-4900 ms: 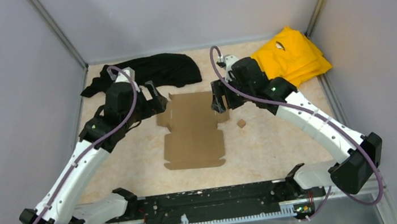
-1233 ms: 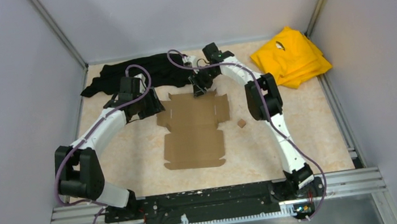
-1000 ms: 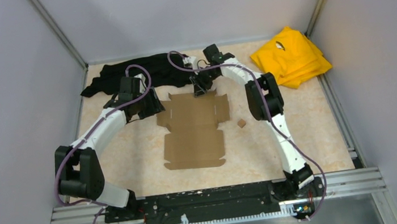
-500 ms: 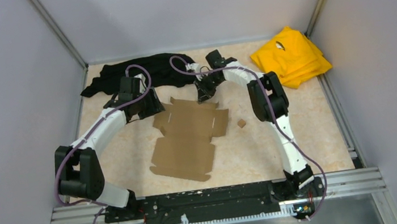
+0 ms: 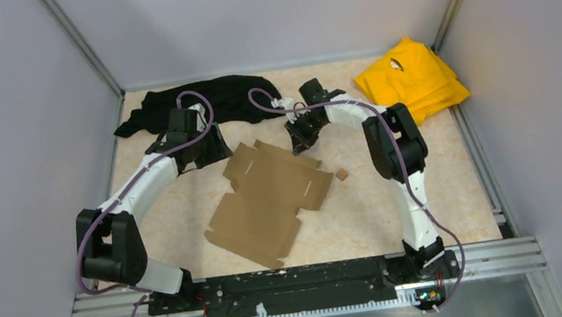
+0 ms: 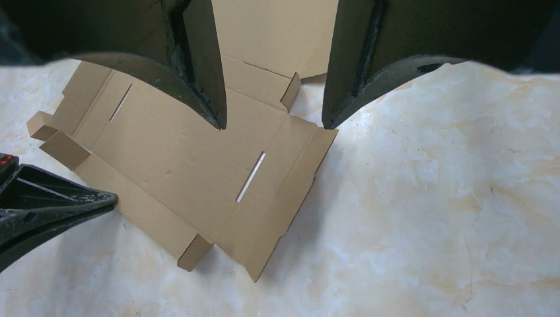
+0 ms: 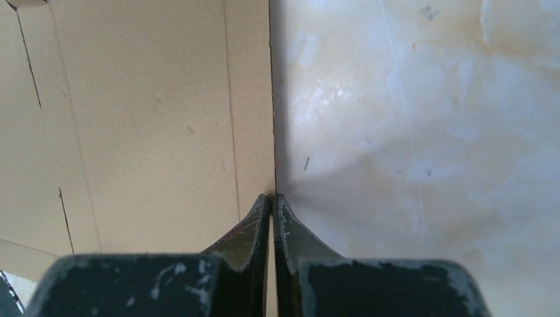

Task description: Fold the paper box

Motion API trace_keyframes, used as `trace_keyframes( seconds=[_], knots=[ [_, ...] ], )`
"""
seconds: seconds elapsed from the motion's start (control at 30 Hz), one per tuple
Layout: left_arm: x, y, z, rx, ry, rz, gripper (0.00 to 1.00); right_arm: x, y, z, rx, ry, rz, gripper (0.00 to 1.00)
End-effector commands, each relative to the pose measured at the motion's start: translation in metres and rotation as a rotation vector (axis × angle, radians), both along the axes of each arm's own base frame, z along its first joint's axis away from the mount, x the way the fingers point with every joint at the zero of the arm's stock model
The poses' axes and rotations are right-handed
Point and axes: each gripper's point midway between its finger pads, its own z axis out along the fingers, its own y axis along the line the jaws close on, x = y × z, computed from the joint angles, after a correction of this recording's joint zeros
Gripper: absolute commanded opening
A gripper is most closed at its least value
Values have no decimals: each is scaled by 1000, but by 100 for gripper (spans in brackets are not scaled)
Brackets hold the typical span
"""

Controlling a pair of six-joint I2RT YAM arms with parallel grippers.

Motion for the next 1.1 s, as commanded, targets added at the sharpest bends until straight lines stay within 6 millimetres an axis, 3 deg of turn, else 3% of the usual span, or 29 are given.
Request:
trace_keyframes(
  seconds=[0.0,0.37,0.7,0.9,1.07],
  knots=[
    [5,3,16,8,-53,-2,61,13,-11,27,0,-86,-121,0],
    [2,4,22,6,-68,2,61,24,-40,42,69,-74,-459,0],
    [-13,7,22,-4,-57,13,62,25,-48,46,133,10,-650,0],
    [-25,7,14,-16,-33,12,62,14,-30,47,224,69,-554,0],
    [-33,3,5,-17,-9,2,62,6,-26,37,212,101,-457,2]
  ],
)
